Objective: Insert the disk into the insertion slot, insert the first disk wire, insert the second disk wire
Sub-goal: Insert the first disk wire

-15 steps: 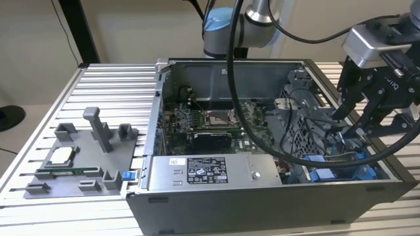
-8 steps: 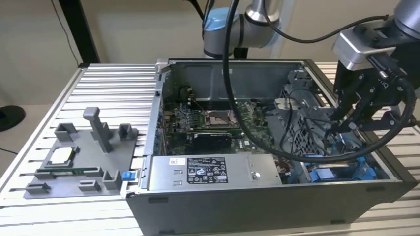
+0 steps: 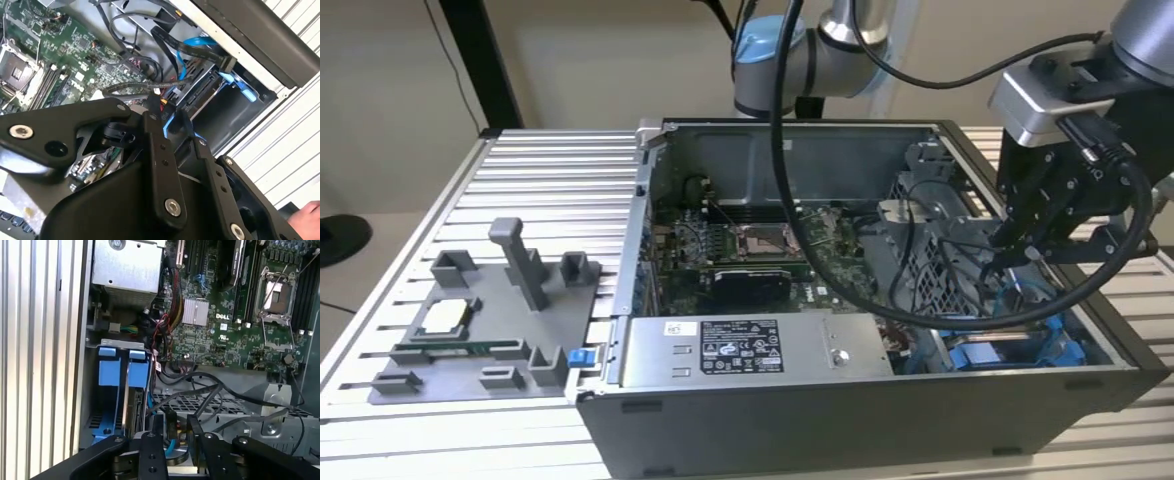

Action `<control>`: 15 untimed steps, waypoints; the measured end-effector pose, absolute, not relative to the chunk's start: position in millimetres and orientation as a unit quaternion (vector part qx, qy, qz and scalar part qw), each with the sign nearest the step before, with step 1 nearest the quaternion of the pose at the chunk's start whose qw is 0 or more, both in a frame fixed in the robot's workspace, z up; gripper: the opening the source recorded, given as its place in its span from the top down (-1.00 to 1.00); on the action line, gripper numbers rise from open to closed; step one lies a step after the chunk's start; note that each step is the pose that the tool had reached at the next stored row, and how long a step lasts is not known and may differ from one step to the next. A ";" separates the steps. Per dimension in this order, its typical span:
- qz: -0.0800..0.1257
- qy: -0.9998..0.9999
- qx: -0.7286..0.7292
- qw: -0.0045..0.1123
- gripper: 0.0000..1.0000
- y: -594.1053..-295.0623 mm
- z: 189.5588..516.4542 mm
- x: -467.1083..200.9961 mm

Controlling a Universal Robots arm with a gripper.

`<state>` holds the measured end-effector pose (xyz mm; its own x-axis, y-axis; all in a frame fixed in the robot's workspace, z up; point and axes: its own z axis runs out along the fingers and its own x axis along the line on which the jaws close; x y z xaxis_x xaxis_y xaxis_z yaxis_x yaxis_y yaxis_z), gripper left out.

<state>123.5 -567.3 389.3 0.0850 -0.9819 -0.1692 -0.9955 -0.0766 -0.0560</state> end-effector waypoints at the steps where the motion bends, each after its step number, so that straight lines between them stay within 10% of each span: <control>1: 0.043 0.675 -0.732 0.078 -1.00 -567.2 388.9 123.3; 12: 0.043 0.675 -0.733 0.078 -1.00 -567.3 385.1 122.6; 13: 0.043 0.675 -0.733 0.078 1.00 -567.4 384.9 122.6; 15: 0.043 0.675 -0.733 0.078 1.00 -567.4 384.2 122.6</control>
<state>122.6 -567.4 384.2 0.0854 -0.9819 -0.1691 -0.9955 -0.0770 -0.0561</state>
